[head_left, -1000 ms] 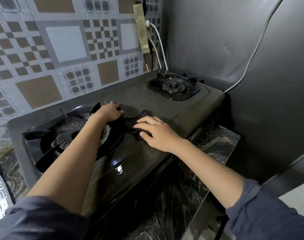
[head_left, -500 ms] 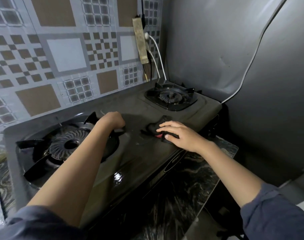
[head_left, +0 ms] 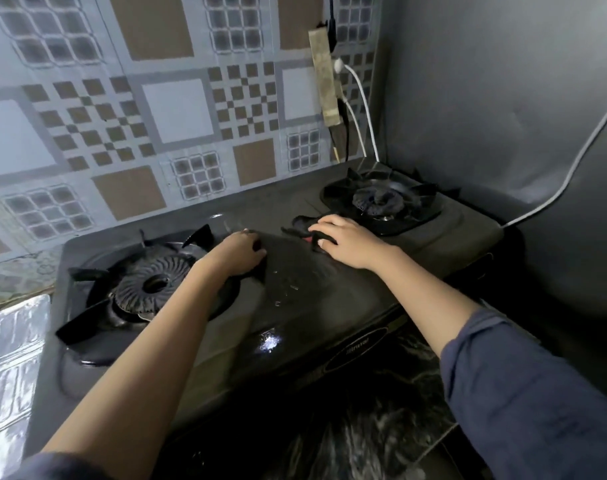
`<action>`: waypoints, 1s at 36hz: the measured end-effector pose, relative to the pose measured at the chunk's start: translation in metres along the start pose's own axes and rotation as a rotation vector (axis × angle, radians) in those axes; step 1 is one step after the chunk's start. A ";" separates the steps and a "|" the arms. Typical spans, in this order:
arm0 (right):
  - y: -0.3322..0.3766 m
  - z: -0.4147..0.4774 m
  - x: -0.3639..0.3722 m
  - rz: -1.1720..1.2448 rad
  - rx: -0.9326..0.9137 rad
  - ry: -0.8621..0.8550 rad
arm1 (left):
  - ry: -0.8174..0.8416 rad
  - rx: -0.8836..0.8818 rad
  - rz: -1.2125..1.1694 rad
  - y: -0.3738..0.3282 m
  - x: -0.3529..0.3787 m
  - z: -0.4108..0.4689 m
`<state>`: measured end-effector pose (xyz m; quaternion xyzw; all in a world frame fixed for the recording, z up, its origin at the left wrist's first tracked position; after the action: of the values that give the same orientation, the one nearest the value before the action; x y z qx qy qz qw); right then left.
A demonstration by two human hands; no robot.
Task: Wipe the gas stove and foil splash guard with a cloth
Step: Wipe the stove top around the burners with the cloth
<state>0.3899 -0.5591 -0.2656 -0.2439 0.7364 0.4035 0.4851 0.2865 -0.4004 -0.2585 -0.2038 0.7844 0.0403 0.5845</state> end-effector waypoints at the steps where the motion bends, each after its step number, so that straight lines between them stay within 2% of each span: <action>1: -0.001 0.005 -0.002 0.005 -0.005 0.005 | -0.003 -0.008 0.002 -0.001 0.000 0.000; 14: -0.013 0.013 -0.008 -0.013 0.019 -0.118 | -0.069 -0.193 -0.012 -0.021 0.003 -0.015; 21: -0.021 -0.012 -0.006 -0.015 -0.014 -0.149 | -0.034 -0.246 -0.082 -0.037 0.010 -0.023; 26: -0.021 -0.029 -0.002 0.029 0.013 -0.177 | -0.034 -0.207 -0.133 -0.042 0.019 -0.030; 32: -0.010 -0.053 0.009 0.033 0.159 -0.324 | -0.024 -0.097 -0.122 -0.038 0.027 -0.042; 36: 0.002 -0.065 0.016 0.026 0.241 -0.347 | -0.023 -0.046 -0.124 -0.035 0.031 -0.048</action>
<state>0.3485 -0.6117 -0.2666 -0.1015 0.6878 0.3548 0.6251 0.2485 -0.4550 -0.2659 -0.2650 0.7624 0.0244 0.5898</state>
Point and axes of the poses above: each hand's wrist, its own z-axis towards the middle knuckle, its own x-axis out of the palm, y = z × x, the point moved 6 cm from there along z, towards the middle knuckle, and after that the axes turned 13 degrees about y, right-handed, at the moved point
